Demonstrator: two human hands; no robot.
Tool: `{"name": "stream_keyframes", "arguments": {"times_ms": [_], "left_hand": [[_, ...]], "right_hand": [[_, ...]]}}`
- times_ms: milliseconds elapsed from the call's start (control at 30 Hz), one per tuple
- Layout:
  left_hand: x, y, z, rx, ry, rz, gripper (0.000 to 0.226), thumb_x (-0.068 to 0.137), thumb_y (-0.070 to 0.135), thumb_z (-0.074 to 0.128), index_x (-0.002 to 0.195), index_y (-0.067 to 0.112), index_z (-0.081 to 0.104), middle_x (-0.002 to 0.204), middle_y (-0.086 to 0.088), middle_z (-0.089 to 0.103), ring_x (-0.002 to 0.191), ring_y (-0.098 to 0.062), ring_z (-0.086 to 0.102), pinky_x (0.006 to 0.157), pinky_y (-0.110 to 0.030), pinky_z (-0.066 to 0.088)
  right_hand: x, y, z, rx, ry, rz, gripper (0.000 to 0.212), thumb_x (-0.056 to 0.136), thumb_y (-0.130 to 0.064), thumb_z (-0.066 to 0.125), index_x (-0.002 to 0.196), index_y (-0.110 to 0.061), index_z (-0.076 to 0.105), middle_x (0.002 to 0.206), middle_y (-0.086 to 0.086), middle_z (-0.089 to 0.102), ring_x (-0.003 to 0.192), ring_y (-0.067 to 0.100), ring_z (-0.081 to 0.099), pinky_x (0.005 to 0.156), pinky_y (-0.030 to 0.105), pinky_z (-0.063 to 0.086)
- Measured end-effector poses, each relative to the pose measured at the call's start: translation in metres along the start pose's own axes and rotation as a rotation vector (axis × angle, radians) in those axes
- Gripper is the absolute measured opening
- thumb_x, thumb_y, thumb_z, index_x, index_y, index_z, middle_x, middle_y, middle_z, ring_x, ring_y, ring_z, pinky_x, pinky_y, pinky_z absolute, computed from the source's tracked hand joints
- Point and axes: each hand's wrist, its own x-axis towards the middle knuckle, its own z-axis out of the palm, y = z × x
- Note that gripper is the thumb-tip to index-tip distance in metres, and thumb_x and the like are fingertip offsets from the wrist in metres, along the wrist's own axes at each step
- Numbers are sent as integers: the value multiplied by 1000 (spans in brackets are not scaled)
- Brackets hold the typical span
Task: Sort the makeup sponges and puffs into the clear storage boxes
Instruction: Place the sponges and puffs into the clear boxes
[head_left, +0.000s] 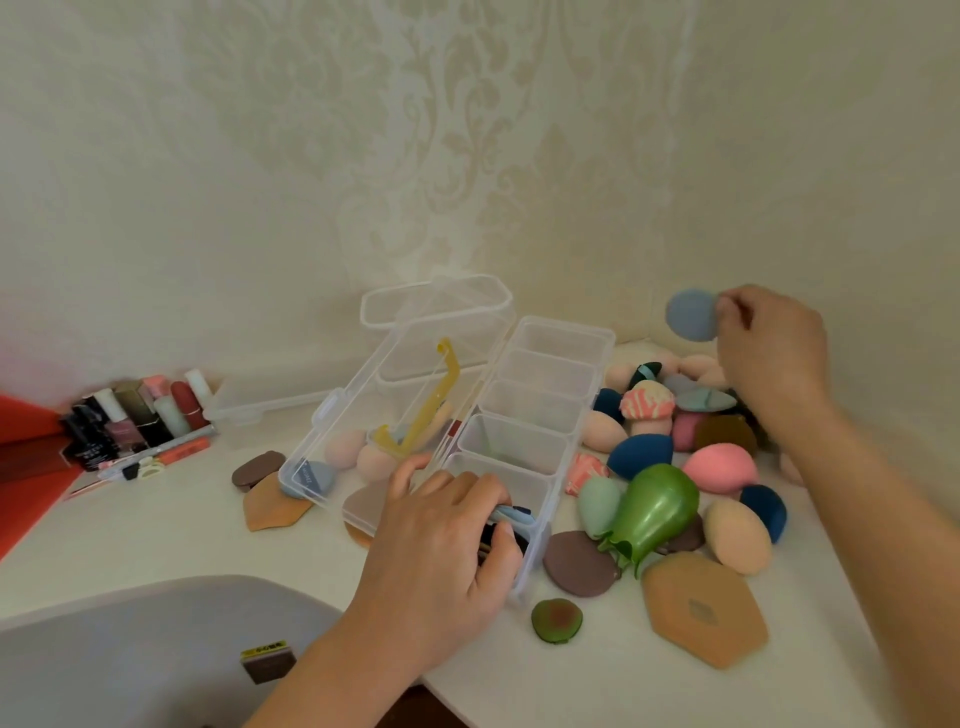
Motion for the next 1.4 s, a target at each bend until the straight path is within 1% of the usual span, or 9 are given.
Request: {"name": "stream_keyframes", "arguments": {"times_ms": [133, 300, 400, 600, 767, 900, 1133, 1300, 1400], "left_hand": [[-1, 0, -1, -16, 9, 4, 17, 83, 29, 39, 79, 23, 55, 80, 13, 50, 77, -4, 46, 101, -34, 31], [-1, 1, -3, -47, 12, -1, 18, 82, 29, 41, 80, 23, 58, 79, 14, 51, 77, -3, 46, 100, -34, 30], [-1, 2, -4, -56, 10, -3, 18, 82, 30, 42, 82, 23, 59, 80, 16, 49, 79, -2, 46, 101, -35, 31], [-3, 2, -5, -71, 32, 0, 20, 83, 31, 42, 90, 24, 59, 83, 17, 50, 83, 2, 42, 102, -33, 31], [-5, 4, -5, -79, 84, -2, 6, 84, 31, 43, 85, 29, 37, 77, 17, 39, 75, -1, 34, 98, -33, 36], [-7, 4, -6, -92, 110, -17, 9, 82, 30, 46, 83, 24, 41, 83, 11, 39, 80, -3, 33, 78, -14, 33], [-7, 3, -6, -129, 91, -47, 21, 81, 33, 48, 85, 13, 54, 93, 3, 44, 84, -11, 46, 72, -16, 39], [-8, 1, -5, -143, 118, -26, 21, 80, 31, 51, 82, 11, 57, 96, 2, 43, 87, -10, 48, 76, -15, 39], [-8, 2, -5, -145, 120, -21, 20, 81, 30, 50, 82, 10, 57, 97, 1, 46, 89, -11, 48, 77, -21, 43]], "right_hand": [[-25, -53, -31, 500, -337, -57, 19, 94, -17, 51, 84, -14, 68, 59, -3, 58, 48, 1, 50, 49, 13, 39], [-75, -89, -34, 329, -509, -517, 16, 90, -20, 57, 79, -18, 68, 57, -13, 57, 59, 4, 53, 54, 13, 38], [-94, -97, -30, 270, -580, -630, 14, 88, -24, 60, 81, -16, 69, 59, -9, 61, 64, 8, 57, 58, 15, 41], [-104, -100, -22, 223, -513, -683, 19, 88, -29, 58, 79, -15, 67, 59, -3, 61, 58, 12, 56, 56, 29, 48], [-109, -101, -13, 151, -549, -742, 29, 89, -35, 51, 80, -14, 70, 69, 0, 62, 63, 15, 56, 59, 37, 49], [-111, -101, -12, 101, -414, -844, 29, 78, -40, 56, 66, -18, 71, 69, -3, 52, 64, 9, 40, 45, 30, 41], [-110, -91, -15, 25, -600, -844, 34, 86, -39, 50, 77, -19, 75, 108, 0, 55, 104, 19, 43, 81, 31, 40], [-120, -95, -1, -134, -458, -910, 19, 73, -26, 66, 56, -21, 72, 110, 7, 65, 109, 33, 58, 74, 39, 51], [-120, -97, 2, -190, -562, -928, 16, 82, -26, 64, 72, -20, 75, 128, 6, 56, 128, 34, 43, 94, 44, 45]]}}
